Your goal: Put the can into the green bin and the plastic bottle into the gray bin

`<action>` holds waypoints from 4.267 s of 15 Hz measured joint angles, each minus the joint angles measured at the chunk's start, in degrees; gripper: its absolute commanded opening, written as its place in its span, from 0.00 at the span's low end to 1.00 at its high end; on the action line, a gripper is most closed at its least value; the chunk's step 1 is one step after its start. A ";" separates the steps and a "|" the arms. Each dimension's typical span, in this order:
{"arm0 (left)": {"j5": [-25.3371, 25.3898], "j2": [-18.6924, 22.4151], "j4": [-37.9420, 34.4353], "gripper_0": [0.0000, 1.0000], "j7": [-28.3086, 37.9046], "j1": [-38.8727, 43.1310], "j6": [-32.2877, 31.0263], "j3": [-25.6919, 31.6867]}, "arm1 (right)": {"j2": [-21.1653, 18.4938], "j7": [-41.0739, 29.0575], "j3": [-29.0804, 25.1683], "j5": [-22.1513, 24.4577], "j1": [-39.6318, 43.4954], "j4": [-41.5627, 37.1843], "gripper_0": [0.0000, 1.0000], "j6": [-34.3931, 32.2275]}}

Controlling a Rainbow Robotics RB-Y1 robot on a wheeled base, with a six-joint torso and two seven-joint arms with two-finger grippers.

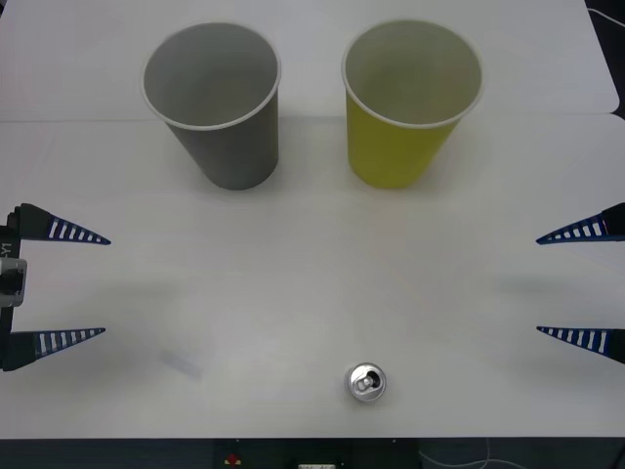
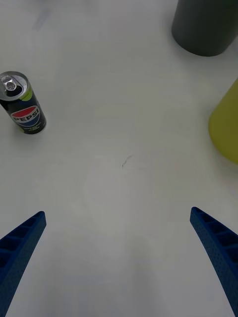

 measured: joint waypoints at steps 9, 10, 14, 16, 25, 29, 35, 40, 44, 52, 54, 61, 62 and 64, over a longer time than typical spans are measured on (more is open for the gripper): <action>0.00 0.00 0.00 1.00 0.00 0.00 0.00 0.00 | -1.17 1.15 0.71 -3.21 -1.74 1.86 1.00 -1.28; 0.00 0.00 0.00 1.00 0.00 0.00 0.00 0.00 | -1.18 1.54 1.31 -3.39 -2.43 2.82 1.00 -2.71; 0.00 0.00 0.00 1.00 0.00 0.00 0.00 0.00 | -1.18 5.14 6.37 -5.33 -6.47 7.65 1.00 -7.75; 0.00 0.00 0.00 1.00 0.00 0.00 0.00 0.00 | -1.18 10.17 10.60 -7.79 -8.45 11.25 1.00 -7.93; 0.00 0.00 0.00 1.00 0.00 0.00 0.00 0.00 | 1.66 28.12 28.96 -18.09 -17.89 26.92 1.00 -8.75; 0.00 0.00 0.00 1.00 0.00 0.00 0.00 0.00 | 6.62 32.41 34.73 -20.16 -22.74 36.54 1.00 -11.97; 0.00 0.00 0.00 1.00 0.00 0.00 0.00 0.00 | 14.11 34.07 35.81 -18.81 -24.23 42.21 1.00 -15.57; 0.00 0.00 0.00 1.00 0.00 0.00 0.00 0.00 | 19.05 34.09 37.65 -16.25 -24.23 42.24 1.00 -13.33; 0.00 0.00 0.00 1.00 0.00 0.00 0.00 0.00 | 23.10 34.25 39.63 -14.33 -24.23 42.24 1.00 -10.79; 0.00 0.00 0.00 1.00 0.00 0.00 0.00 0.00 | 30.10 34.30 39.69 -9.21 -24.23 42.24 1.00 -8.27; 0.00 0.00 0.00 1.00 0.00 0.00 0.00 0.00 | 30.37 34.34 39.68 -8.84 -24.21 42.24 0.47 -7.94; 0.00 0.00 0.00 1.00 0.00 0.00 0.00 0.00 | 30.30 33.93 39.69 -8.82 -24.15 42.25 0.00 -7.93; 0.00 0.00 0.00 1.00 0.00 0.00 0.00 0.00 | 30.30 33.89 39.70 -8.82 -24.15 42.25 0.00 -7.93; 0.00 0.00 0.00 1.00 0.00 0.00 0.00 0.00 | 30.29 33.84 39.70 -8.82 -24.15 42.24 0.00 -7.93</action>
